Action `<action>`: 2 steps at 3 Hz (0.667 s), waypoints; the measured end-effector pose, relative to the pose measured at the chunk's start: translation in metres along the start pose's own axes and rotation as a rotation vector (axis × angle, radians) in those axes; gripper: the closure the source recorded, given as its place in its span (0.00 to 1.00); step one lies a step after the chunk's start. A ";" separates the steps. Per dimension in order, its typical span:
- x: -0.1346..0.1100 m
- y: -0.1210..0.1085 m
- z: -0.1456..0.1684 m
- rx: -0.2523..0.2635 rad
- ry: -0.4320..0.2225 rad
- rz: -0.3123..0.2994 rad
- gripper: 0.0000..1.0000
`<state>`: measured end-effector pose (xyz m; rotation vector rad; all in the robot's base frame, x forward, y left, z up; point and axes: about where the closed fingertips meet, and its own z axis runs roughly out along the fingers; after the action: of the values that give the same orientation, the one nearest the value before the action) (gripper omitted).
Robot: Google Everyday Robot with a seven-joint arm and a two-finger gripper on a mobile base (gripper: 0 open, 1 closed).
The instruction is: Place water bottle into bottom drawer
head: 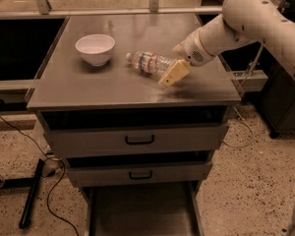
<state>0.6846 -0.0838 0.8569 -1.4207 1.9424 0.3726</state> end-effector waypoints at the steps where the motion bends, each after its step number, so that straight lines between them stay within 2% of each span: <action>1: 0.000 0.000 0.000 0.000 0.000 0.000 0.42; 2: 0.000 0.000 0.000 0.000 0.000 0.000 0.65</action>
Offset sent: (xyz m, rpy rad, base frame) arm 0.0000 0.0000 0.0000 0.0000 0.0000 0.0000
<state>0.6846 -0.0837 0.8569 -1.4208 1.9424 0.3728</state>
